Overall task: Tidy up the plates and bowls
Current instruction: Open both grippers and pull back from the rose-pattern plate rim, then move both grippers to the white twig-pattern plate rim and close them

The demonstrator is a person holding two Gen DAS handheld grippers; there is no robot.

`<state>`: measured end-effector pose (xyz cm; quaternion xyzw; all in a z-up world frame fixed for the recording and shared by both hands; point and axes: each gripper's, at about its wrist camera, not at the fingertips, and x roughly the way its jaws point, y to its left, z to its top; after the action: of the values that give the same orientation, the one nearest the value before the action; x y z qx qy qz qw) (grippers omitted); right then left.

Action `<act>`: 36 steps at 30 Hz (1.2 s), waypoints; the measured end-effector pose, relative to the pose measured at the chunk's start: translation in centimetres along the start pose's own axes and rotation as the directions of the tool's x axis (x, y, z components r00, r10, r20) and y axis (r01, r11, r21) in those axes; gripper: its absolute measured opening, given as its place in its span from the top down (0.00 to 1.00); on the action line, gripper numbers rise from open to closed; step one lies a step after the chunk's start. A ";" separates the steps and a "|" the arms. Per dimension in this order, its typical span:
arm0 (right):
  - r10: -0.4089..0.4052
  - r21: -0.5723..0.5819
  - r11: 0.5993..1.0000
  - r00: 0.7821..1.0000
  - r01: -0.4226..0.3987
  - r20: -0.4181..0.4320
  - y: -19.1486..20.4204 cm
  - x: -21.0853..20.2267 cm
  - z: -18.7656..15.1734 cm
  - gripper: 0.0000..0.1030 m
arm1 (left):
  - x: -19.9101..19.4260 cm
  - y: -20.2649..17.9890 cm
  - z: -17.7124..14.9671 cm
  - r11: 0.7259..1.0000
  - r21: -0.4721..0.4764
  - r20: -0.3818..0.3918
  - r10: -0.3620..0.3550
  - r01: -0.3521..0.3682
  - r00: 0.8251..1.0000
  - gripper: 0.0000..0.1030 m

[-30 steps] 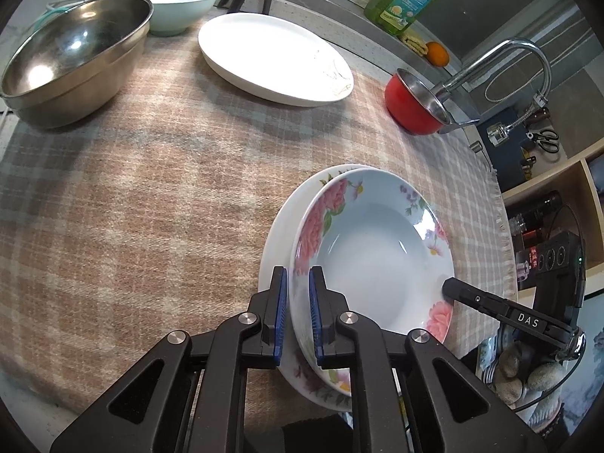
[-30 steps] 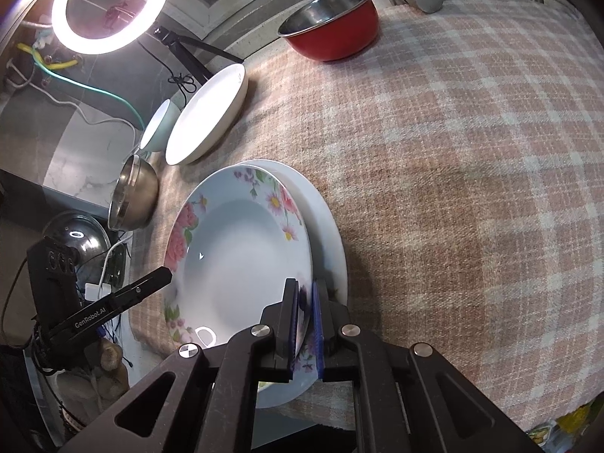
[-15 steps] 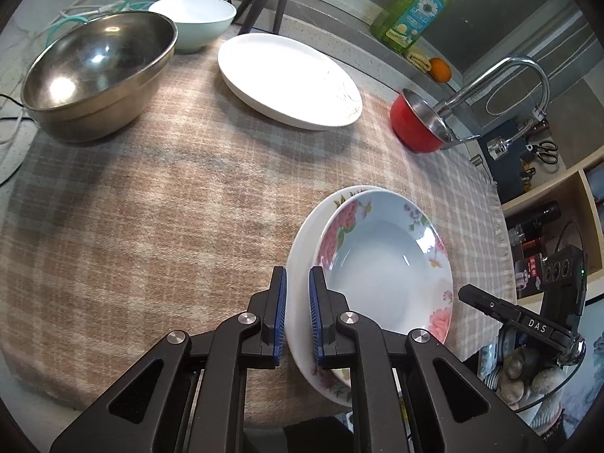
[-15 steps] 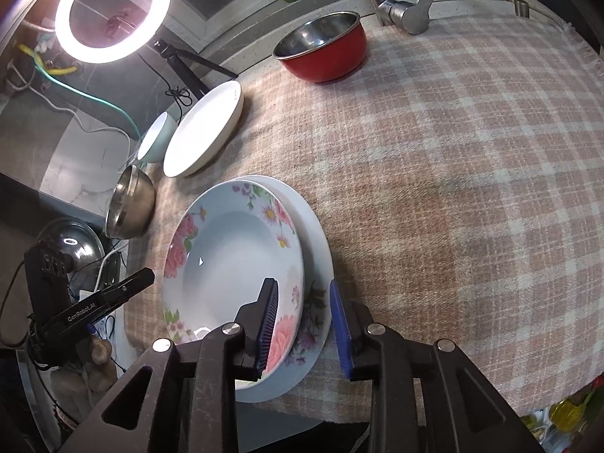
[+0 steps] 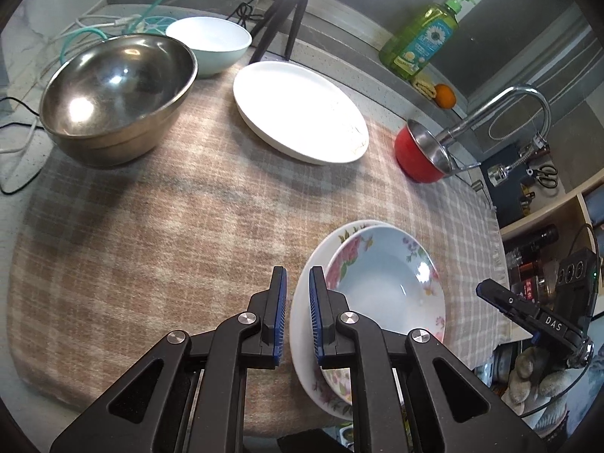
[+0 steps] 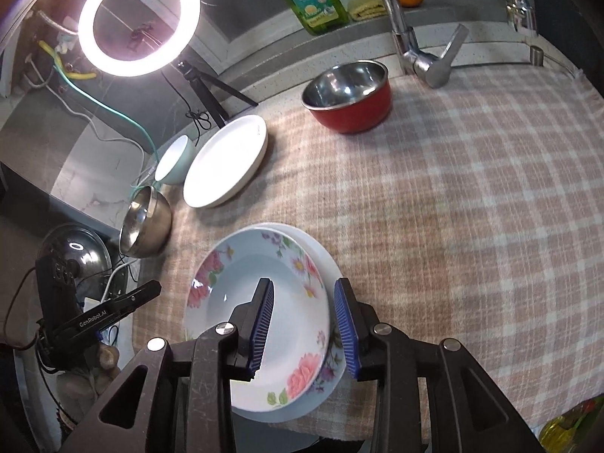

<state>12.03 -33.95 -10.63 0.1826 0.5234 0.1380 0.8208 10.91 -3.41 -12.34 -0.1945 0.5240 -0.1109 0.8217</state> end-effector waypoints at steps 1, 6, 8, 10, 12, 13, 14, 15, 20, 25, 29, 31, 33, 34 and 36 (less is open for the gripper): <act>0.001 -0.005 1.000 1.000 -0.001 0.002 0.1 0.0 0.3 0.71 | -0.1 0.1 0.1 1.000 -0.008 0.005 0.002 -0.002 1.000 0.90; 0.007 -0.046 0.999 1.000 -0.006 0.020 0.8 -0.4 2.3 0.71 | -0.6 0.9 0.6 0.999 -0.050 0.027 0.014 -0.013 1.000 0.90; 0.016 -0.067 0.998 1.000 -0.014 0.022 1.2 -0.5 3.1 0.71 | -0.8 1.0 0.9 0.998 -0.060 0.037 0.023 -0.021 0.999 0.90; 0.025 -0.086 0.996 0.999 -0.023 0.023 1.6 -0.5 4.1 0.71 | -0.9 1.2 1.2 0.997 -0.075 0.044 0.028 -0.025 0.999 0.90; 0.039 -0.100 0.994 0.999 -0.036 0.021 1.9 -0.4 5.0 0.71 | -1.1 1.4 1.5 0.996 -0.087 0.055 0.036 -0.031 0.998 0.90; 0.043 -0.109 0.993 0.999 -0.041 0.016 2.1 -0.4 5.4 0.71 | -1.1 1.5 1.7 0.995 -0.092 0.061 0.042 -0.037 0.997 0.90; 0.045 -0.123 0.992 0.999 -0.043 0.013 2.3 -0.3 5.9 0.71 | -1.2 1.6 1.9 0.994 -0.097 0.065 0.047 -0.040 0.997 0.90; 0.045 -0.132 0.990 0.999 -0.043 0.012 2.5 -0.2 6.3 0.71 | -1.3 1.7 2.1 0.994 -0.101 0.069 0.049 -0.042 0.996 0.90; 0.049 -0.173 0.984 0.998 -0.053 -0.027 3.4 0.8 8.7 0.71 | -1.5 1.9 3.2 0.991 -0.123 0.090 0.063 -0.052 0.994 0.90; 0.063 -0.170 0.982 0.994 -0.078 -0.092 4.1 2.5 10.9 0.71 | -1.5 2.2 4.7 0.987 -0.146 0.103 0.075 -0.060 0.992 0.90; 0.065 -0.209 0.974 0.991 -0.089 -0.118 5.1 3.5 12.7 0.71 | -1.2 2.6 5.8 0.984 -0.168 0.098 0.079 -0.062 0.992 0.90; 0.063 -0.236 0.968 0.990 -0.091 -0.123 5.7 4.0 13.5 0.71 | -0.9 2.7 6.4 0.981 -0.179 0.098 0.088 -0.069 0.991 0.90; 0.061 -0.252 0.963 0.990 -0.092 -0.130 6.2 4.6 14.5 0.71 | -0.5 2.8 7.0 0.979 -0.194 0.095 0.090 -0.070 0.991 0.90; 0.063 -0.254 0.962 0.989 -0.096 -0.137 6.4 5.0 15.1 0.71 | -0.2 2.8 7.3 0.977 -0.200 0.094 0.091 -0.071 0.991 0.90; 0.067 -0.255 0.961 0.986 -0.104 -0.152 6.6 5.8 16.1 0.71 | 0.2 2.7 7.7 0.976 -0.204 0.090 0.094 -0.074 0.991 0.90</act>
<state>28.83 -28.08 -6.19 0.0847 0.5492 0.2540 0.7916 17.96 0.55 -10.81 -0.2591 0.4988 -0.0128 0.8270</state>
